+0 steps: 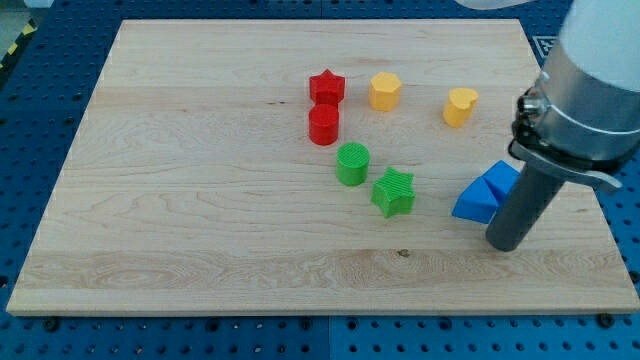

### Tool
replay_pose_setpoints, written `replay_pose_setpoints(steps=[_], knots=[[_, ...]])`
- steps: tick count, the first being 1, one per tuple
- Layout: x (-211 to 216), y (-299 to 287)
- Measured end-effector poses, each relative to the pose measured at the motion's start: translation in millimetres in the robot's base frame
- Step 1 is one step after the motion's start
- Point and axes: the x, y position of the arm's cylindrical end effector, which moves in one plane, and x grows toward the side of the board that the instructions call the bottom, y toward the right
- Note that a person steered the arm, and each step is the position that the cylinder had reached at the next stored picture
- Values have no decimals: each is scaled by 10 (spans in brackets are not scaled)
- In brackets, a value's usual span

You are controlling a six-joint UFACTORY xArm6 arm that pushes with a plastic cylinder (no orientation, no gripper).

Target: Slide the blue cube towards the right side of the board

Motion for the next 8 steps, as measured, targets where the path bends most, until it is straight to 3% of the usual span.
replay_pose_setpoints(steps=[4, 8], knots=[[-726, 569], [-976, -326]])
